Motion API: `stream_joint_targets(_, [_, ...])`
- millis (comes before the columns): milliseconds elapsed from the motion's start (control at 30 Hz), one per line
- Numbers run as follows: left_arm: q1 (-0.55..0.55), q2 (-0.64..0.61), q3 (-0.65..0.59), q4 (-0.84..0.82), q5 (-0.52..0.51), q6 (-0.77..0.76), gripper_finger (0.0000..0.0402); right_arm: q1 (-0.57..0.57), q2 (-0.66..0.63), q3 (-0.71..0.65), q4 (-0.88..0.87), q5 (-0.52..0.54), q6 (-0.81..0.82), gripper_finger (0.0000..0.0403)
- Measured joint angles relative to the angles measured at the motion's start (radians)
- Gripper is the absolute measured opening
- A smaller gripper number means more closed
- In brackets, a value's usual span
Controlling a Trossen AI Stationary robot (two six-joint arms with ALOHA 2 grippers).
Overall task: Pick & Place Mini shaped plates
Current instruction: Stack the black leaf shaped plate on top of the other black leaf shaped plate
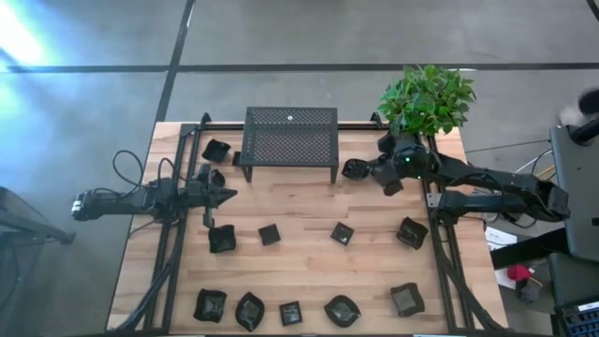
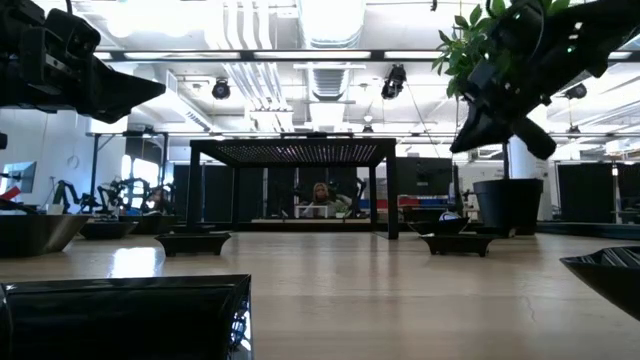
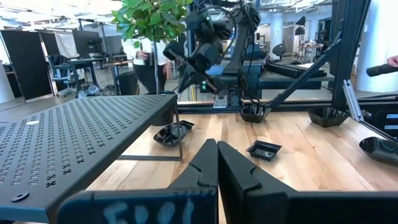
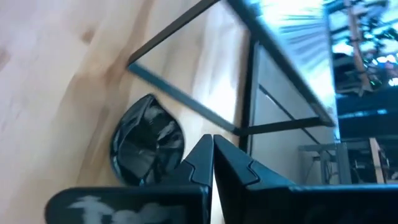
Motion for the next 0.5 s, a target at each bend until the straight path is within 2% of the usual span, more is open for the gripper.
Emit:
stream_joint_targets(233, [0.000, 0.000, 0.000, 0.000, 0.000, 0.000, 0.0000, 0.001, -0.073, 0.000, 0.073, 0.000, 0.165, 0.0008])
stream_joint_targets(500, [0.000, 0.000, 0.000, 0.000, 0.000, 0.000, 0.0000, 0.038, -0.090, 0.000, 0.078, 0.002, 0.251, 0.0008])
